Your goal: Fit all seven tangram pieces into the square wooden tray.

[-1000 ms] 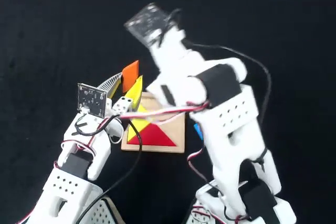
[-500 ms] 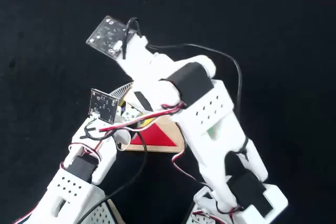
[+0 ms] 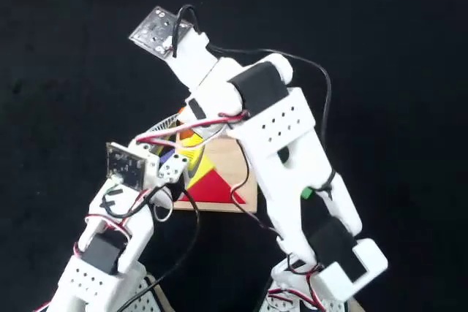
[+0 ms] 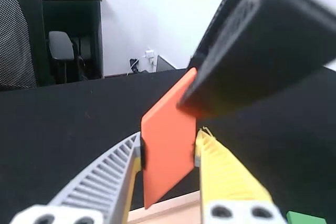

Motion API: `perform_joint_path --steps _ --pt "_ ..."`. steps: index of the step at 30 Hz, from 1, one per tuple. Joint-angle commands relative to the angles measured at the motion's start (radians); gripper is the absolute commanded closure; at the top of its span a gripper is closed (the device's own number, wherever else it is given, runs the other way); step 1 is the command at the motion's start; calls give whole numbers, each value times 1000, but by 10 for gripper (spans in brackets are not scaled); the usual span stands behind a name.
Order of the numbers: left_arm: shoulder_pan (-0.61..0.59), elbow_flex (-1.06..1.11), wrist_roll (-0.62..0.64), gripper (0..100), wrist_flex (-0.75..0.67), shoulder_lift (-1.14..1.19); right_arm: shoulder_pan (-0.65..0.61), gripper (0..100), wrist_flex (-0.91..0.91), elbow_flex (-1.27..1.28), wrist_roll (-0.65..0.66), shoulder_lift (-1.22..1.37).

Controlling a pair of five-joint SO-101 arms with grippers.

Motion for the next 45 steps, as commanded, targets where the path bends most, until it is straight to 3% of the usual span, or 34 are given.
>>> perform_joint_path --steps 1,9,15,26,32,45 --pt "10 10 -3 910 58 -135 3 797 12 -53 -3 -4" --pt "15 7 -2 909 75 -129 -34 800 5 -15 6 2" --pt "13 8 -3 910 75 -127 -34 904 14 -8 8 2" --pt "10 7 -3 910 75 -127 -34 894 20 30 9 2" --pt "10 7 -3 910 74 -127 -35 988 20 25 32 -5" --pt "10 8 6 866 78 -129 25 987 25 -82 25 -4"
